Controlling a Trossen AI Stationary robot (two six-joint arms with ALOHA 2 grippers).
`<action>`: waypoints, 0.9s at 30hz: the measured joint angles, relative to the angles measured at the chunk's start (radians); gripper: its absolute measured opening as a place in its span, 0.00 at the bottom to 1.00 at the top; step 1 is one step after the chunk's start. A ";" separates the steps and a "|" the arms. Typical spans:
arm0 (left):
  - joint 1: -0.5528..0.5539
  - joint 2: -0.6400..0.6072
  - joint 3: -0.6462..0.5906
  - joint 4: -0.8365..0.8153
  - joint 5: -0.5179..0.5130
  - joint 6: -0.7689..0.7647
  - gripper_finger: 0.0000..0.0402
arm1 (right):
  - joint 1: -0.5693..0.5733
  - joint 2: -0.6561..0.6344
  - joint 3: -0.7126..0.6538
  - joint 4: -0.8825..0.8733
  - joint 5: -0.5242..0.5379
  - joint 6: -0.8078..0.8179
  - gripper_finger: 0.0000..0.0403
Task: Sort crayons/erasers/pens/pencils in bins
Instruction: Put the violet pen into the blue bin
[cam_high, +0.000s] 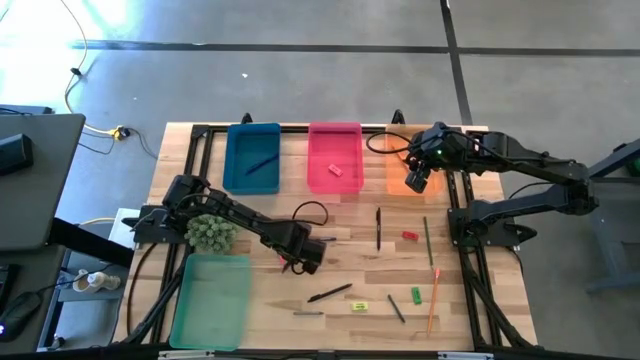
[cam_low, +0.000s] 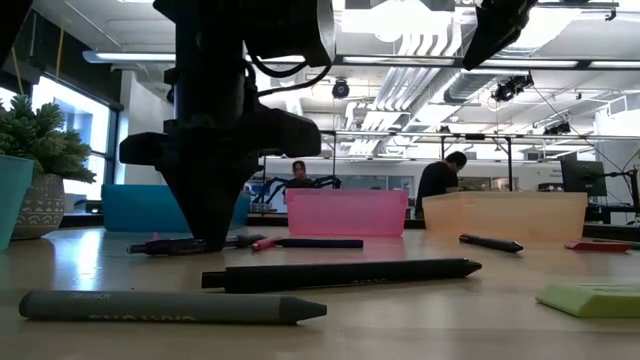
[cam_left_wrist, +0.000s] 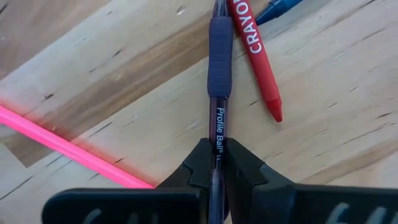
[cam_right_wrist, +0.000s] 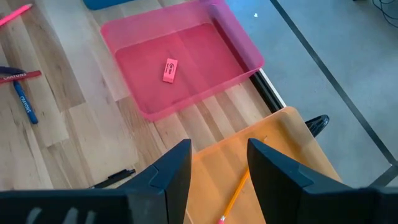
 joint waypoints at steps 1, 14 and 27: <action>0.000 -0.002 0.000 0.000 0.000 0.001 0.02 | 0.000 0.000 0.000 0.000 0.000 0.000 0.37; 0.005 -0.164 0.000 -0.114 -0.073 0.018 0.02 | 0.000 0.000 0.000 0.004 0.000 0.026 0.37; 0.277 -0.452 0.002 -0.420 -0.363 0.209 0.02 | 0.000 0.000 0.000 0.015 -0.014 0.131 0.37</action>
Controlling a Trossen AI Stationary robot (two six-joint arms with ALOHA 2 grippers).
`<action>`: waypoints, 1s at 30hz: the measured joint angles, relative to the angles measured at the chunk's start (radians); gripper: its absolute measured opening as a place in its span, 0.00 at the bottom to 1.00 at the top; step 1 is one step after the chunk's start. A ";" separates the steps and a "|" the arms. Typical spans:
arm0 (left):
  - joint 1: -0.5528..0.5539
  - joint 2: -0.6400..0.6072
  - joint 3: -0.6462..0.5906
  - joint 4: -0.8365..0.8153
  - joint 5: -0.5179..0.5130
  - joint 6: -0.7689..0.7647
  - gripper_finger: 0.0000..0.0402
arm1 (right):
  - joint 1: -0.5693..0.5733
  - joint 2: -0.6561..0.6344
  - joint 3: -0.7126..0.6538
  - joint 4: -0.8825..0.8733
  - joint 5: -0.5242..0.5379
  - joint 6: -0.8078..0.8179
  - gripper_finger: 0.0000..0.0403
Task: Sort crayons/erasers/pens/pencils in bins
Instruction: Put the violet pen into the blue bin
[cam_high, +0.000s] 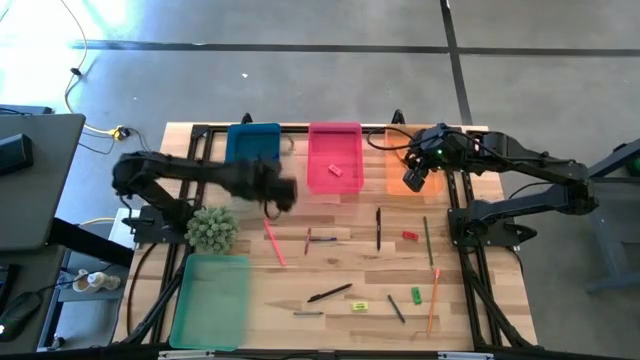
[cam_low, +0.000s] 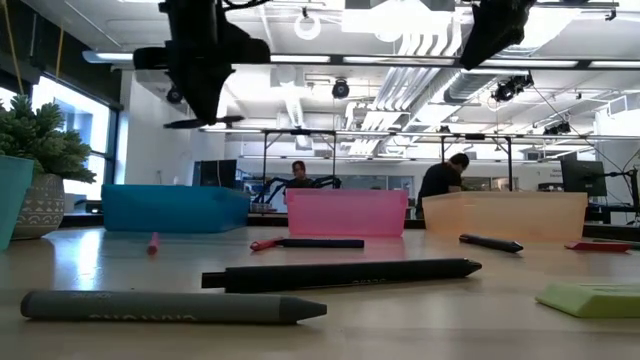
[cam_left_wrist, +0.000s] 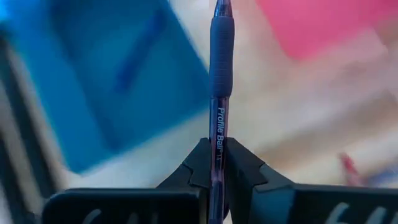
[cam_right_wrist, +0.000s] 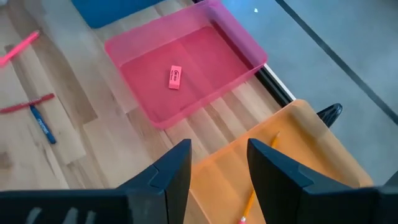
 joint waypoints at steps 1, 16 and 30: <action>0.038 -0.019 0.000 -0.006 -0.015 0.033 0.02 | 0.000 0.001 0.000 0.004 0.000 0.010 0.37; 0.518 -0.076 -0.087 0.247 0.166 0.562 0.02 | 0.000 0.004 -0.015 0.020 -0.001 0.230 0.37; 0.704 -0.075 -0.281 0.410 0.346 0.752 0.02 | 0.008 0.004 -0.249 0.113 -0.168 0.515 0.37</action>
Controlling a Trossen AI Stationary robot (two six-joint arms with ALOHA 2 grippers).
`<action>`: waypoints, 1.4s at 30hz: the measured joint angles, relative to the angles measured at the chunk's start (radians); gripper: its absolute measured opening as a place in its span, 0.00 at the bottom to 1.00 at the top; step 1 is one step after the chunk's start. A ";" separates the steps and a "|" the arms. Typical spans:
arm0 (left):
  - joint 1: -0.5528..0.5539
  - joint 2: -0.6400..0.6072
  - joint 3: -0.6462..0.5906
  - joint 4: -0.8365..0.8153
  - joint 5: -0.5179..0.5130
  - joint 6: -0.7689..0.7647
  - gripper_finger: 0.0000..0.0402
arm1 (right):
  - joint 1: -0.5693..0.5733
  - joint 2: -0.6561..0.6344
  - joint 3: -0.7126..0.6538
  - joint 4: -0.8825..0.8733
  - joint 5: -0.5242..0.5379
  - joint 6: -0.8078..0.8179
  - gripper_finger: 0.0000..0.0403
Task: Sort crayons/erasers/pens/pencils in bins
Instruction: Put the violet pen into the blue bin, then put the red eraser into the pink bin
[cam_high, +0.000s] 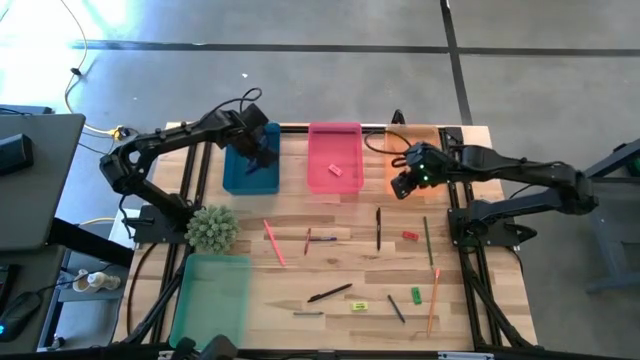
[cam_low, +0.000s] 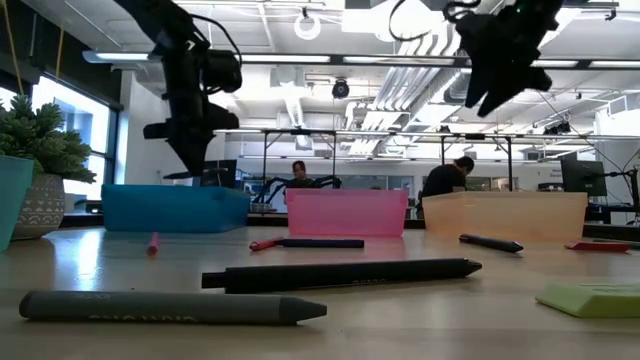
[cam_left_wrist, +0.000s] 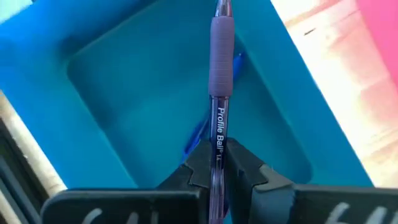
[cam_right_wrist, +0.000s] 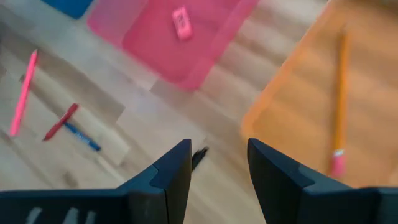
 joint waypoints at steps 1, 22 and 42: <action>0.003 0.000 0.000 0.000 0.001 0.010 0.02 | 0.008 0.000 -0.016 0.012 -0.013 0.020 0.37; 0.013 0.000 0.000 -0.005 0.019 0.071 0.28 | 0.281 0.000 -0.067 -0.045 0.011 0.203 0.37; -0.074 -0.029 0.225 -0.200 0.249 0.191 0.30 | 0.398 0.000 -0.067 -0.291 -0.046 0.146 0.37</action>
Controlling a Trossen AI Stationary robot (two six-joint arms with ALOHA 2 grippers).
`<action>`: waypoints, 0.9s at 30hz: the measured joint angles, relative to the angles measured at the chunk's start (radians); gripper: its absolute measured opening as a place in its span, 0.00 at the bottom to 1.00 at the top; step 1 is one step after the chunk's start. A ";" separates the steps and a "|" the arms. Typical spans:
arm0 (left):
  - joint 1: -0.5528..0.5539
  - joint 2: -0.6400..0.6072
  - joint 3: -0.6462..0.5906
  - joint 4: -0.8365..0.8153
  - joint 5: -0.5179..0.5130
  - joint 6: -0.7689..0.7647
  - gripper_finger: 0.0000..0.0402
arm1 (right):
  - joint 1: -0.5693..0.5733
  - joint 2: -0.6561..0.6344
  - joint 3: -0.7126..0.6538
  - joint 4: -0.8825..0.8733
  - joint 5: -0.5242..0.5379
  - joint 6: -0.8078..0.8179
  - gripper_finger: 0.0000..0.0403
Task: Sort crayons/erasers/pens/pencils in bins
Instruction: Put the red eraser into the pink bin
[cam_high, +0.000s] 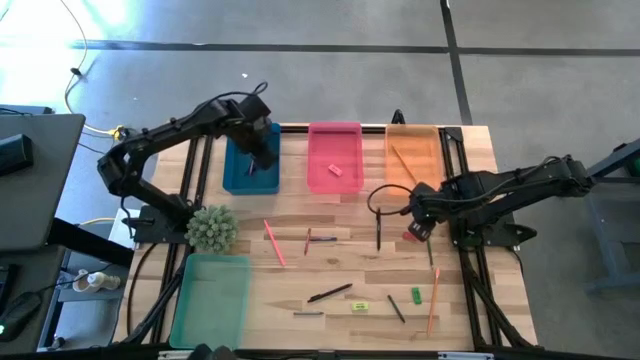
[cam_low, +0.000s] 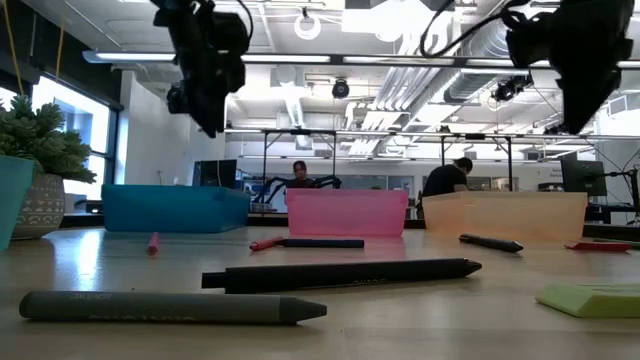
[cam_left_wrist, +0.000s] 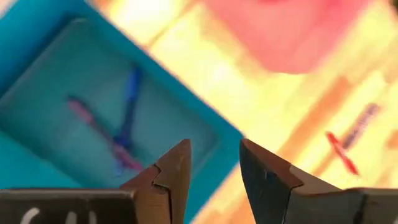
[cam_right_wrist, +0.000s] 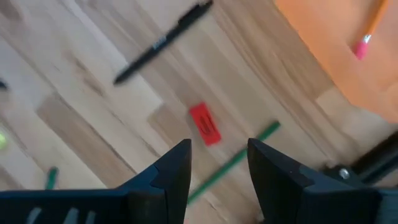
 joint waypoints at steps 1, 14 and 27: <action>-0.020 -0.006 0.000 0.000 0.002 0.000 0.30 | 0.000 0.000 0.000 -0.008 -0.005 -0.019 0.37; -0.286 -0.021 0.000 0.014 0.005 -0.120 0.30 | 0.000 0.000 0.000 -0.008 0.004 -0.177 0.50; -0.449 -0.105 0.000 0.022 0.006 -0.345 0.30 | 0.000 0.173 0.000 0.110 -0.049 -0.398 0.52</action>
